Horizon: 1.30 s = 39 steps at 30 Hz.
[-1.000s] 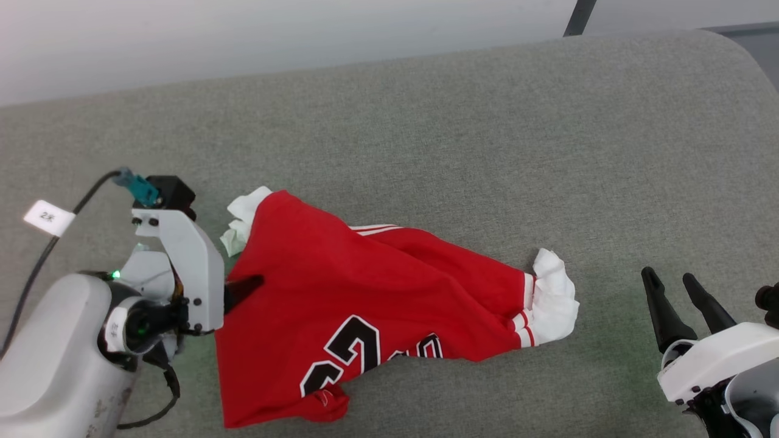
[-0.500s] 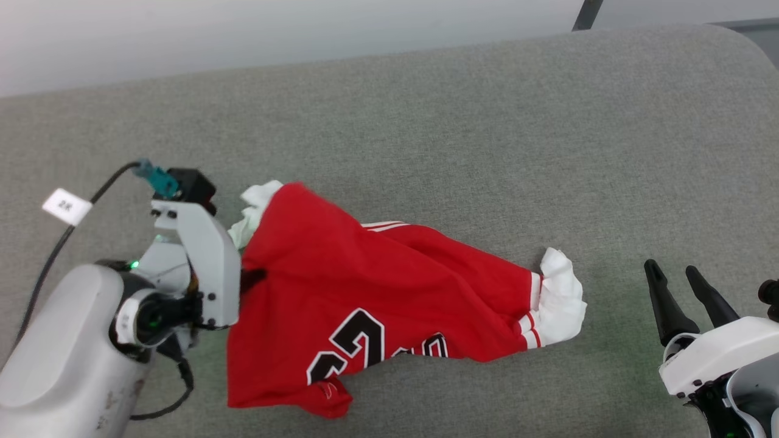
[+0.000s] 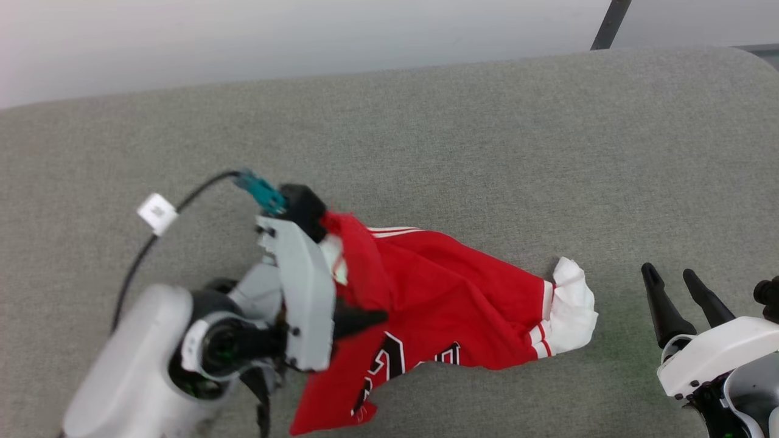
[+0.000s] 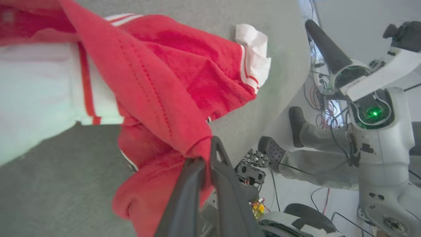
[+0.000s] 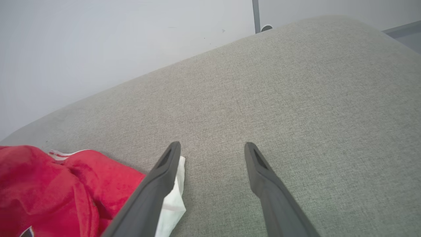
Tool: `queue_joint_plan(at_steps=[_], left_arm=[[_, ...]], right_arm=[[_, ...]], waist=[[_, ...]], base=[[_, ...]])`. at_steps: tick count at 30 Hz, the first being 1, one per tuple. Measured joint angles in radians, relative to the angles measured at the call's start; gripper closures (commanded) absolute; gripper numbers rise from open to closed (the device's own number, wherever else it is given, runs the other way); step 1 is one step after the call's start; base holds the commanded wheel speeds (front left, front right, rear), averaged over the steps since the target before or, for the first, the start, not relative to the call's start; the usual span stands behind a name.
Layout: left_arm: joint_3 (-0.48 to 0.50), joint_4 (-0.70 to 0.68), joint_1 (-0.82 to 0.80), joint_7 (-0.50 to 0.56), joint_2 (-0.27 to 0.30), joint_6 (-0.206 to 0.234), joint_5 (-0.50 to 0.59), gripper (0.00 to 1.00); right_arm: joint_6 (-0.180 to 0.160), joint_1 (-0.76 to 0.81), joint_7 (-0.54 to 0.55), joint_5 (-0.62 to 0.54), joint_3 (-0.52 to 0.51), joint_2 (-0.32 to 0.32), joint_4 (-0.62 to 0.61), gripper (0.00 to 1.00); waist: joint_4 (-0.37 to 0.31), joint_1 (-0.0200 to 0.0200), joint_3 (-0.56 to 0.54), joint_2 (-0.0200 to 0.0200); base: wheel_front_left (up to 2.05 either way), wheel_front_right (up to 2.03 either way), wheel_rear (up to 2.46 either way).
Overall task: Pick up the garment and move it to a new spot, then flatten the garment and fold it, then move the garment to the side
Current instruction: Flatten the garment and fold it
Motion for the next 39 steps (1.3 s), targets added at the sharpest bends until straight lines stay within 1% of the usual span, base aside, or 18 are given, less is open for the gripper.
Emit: queue_joint_plan(at_steps=[4,8,12,13,14,15,16,19,26,30,36,39], left_arm=[[-0.036,-0.045,0.04,0.038,-0.027,0.029,-0.03,1.0],[-0.077,-0.062,0.092,0.065,-0.035,0.043,-0.039,1.0],[-0.12,-0.057,0.145,0.063,-0.016,0.035,-0.011,1.0],[-0.128,-0.052,0.154,0.058,-0.012,0.026,0.0,0.87],[-0.132,-0.047,0.161,0.049,-0.01,0.021,0.008,0.51],[-0.135,-0.041,0.165,0.041,-0.007,0.015,0.017,0.08],[-0.133,-0.036,0.165,0.031,-0.003,0.01,0.025,0.0],[-0.117,-0.024,0.158,0.006,0.002,0.007,0.038,0.0],[-0.058,-0.043,0.112,0.008,0.047,0.02,0.039,0.0],[-0.014,-0.04,0.07,-0.028,0.075,0.018,0.061,0.0],[0.01,0.051,0.032,-0.098,0.116,-0.005,0.137,0.0],[0.005,0.109,0.037,-0.109,0.122,-0.008,0.152,0.0]], right_arm=[[0.0,-0.001,0.003,-0.001,0.008,0.0,0.0,0.0],[0.0,-0.001,0.004,-0.001,0.009,0.0,0.002,0.0],[0.0,0.001,0.003,0.001,0.009,0.001,0.006,0.0],[0.0,0.002,0.003,0.002,0.008,0.001,0.007,0.0],[0.0,0.002,0.001,0.002,0.007,0.001,0.008,0.0],[0.0,0.003,-0.001,0.002,0.007,0.001,0.009,0.0],[0.0,0.003,-0.005,0.002,0.007,0.001,0.009,0.0],[0.0,0.007,-0.008,0.002,0.006,0.002,0.011,0.0],[0.0,0.029,-0.042,0.0,0.017,-0.005,-0.004,0.0],[0.0,0.034,-0.072,-0.011,0.029,-0.02,-0.029,0.0],[0.0,0.038,-0.103,-0.02,0.035,-0.024,-0.043,0.0],[0.0,0.038,-0.109,-0.02,0.035,-0.023,-0.044,0.0]], waist=[[0.0,0.0,-0.006,0.0],[-0.007,0.0,-0.007,0.0],[-0.018,0.0,-0.008,0.0],[-0.019,0.0,-0.008,0.0],[-0.02,0.0,-0.009,0.0],[-0.021,0.0,-0.011,0.0],[-0.022,0.0,-0.014,0.0],[-0.023,0.0,-0.026,0.0],[-0.019,0.0,-0.073,0.0],[-0.019,0.0,-0.096,0.0],[-0.037,0.0,-0.101,0.0],[-0.05,0.0,-0.095,0.0]], base=[[0.0,0.0,0.0],[0.0,0.0,0.0],[0.0,0.0,0.0],[0.0,0.0,0.0],[0.0,0.0,0.0],[0.0,0.0,0.0],[0.0,0.0,0.0],[0.0,0.0,0.0],[0.0,0.0,0.0],[0.0,0.0,0.0],[0.0,0.0,0.0],[0.0,0.0,0.0]])
